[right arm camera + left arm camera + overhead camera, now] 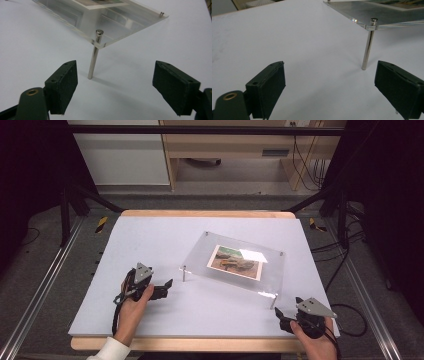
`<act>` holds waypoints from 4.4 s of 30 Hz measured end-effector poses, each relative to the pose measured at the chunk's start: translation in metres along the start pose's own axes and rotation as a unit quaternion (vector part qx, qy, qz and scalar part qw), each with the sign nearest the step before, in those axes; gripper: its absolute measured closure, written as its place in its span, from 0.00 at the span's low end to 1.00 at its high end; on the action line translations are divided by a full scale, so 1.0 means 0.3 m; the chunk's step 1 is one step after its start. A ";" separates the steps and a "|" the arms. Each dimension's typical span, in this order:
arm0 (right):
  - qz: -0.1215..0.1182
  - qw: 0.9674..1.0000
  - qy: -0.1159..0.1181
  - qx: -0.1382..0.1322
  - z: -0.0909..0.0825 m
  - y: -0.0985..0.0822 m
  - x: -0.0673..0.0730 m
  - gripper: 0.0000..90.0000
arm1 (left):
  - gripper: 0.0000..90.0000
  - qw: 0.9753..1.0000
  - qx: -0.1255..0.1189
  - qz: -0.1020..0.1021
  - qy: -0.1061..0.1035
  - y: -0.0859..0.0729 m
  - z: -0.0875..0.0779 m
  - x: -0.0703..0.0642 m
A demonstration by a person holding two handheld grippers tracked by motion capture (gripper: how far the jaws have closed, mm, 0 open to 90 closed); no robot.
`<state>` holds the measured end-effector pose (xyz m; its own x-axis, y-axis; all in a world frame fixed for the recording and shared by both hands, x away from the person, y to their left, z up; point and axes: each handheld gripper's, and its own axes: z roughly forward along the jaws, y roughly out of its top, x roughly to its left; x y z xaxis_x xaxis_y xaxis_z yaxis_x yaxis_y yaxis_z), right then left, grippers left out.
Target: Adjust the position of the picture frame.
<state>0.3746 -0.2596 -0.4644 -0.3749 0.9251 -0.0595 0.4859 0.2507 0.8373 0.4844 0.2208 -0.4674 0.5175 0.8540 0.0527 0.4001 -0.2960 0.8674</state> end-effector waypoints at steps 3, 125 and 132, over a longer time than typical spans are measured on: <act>0.003 1.000 0.001 0.010 0.006 -0.005 -0.001 0.23 | 0.10 1.000 -0.006 0.000 0.001 0.003 -0.003 -0.001; 0.091 0.983 0.123 -0.102 0.097 0.187 -0.046 0.91 | 0.94 0.989 -0.096 -0.060 -0.092 0.176 0.024 -0.078; 0.078 0.981 0.141 -0.110 0.121 0.256 -0.022 0.91 | 0.94 0.989 -0.115 -0.066 -0.071 0.181 -0.030 -0.039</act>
<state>0.4430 -0.2362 -0.4195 -0.5281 0.8239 0.2059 0.3845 0.0158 0.9230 0.4931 0.1987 -0.4164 0.5796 0.8053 -0.1250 0.2971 -0.0659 0.9526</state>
